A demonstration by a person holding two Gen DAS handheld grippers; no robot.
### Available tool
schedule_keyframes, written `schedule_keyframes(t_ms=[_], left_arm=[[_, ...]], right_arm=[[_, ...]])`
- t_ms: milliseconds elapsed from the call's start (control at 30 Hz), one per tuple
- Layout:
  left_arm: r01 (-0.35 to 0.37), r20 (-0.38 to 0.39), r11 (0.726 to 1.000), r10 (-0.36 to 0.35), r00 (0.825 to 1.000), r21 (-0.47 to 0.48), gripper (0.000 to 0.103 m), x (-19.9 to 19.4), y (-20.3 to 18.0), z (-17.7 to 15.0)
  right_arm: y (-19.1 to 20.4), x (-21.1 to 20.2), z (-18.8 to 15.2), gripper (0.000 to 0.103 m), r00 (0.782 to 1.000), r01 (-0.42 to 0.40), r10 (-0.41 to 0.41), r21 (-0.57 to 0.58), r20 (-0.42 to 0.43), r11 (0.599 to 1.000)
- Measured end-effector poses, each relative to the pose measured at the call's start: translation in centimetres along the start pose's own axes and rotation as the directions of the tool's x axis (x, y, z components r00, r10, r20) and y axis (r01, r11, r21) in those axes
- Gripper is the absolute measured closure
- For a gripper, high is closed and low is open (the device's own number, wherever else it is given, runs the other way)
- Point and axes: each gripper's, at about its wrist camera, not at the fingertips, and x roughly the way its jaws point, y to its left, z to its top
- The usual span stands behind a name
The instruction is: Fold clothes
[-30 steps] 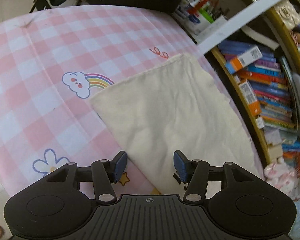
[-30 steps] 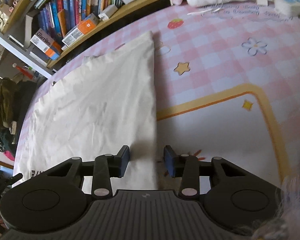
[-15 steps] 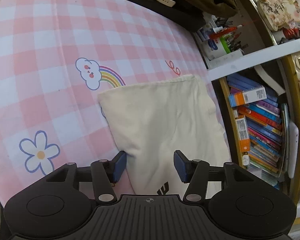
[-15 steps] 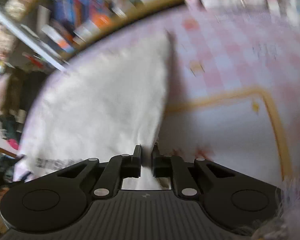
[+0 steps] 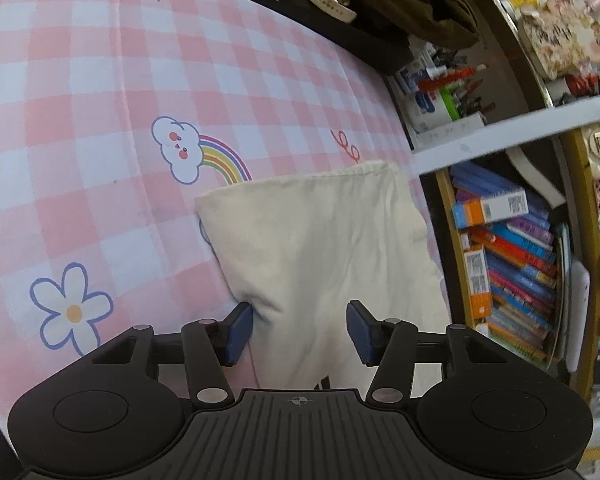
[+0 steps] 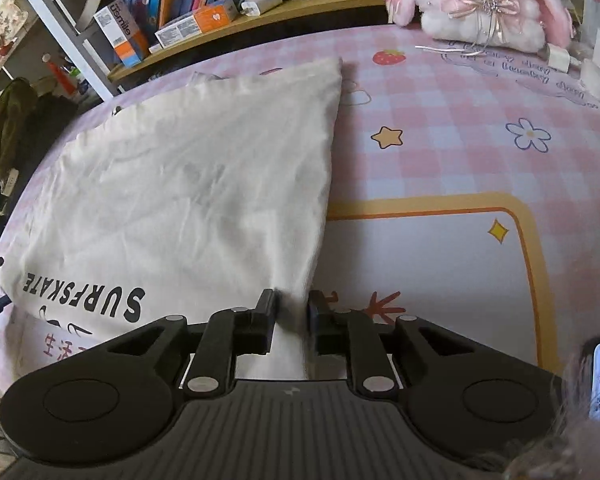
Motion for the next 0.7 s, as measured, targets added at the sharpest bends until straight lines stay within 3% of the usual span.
schedule_keyframes(t_ms=[267, 600, 700], left_arm=[[0.013, 0.039, 0.995, -0.009, 0.999, -0.101, 0.055, 0.3, 0.4, 0.2], [-0.045, 0.119, 0.978, 0.07, 0.99, -0.205, 0.055, -1.2, 1.5, 1.5], [-0.066, 0.126, 0.981, 0.09, 0.988, -0.185, 0.065, -0.8, 1.1, 1.8]], right_arm=[[0.6, 0.1, -0.1, 0.087, 1.0, 0.014, -0.014, -0.023, 0.007, 1.0], [0.3, 0.0, -0.4, 0.087, 1.0, 0.008, -0.008, 0.002, 0.022, 1.0], [0.3, 0.0, -0.4, 0.087, 1.0, 0.008, -0.008, 0.002, 0.025, 1.0]])
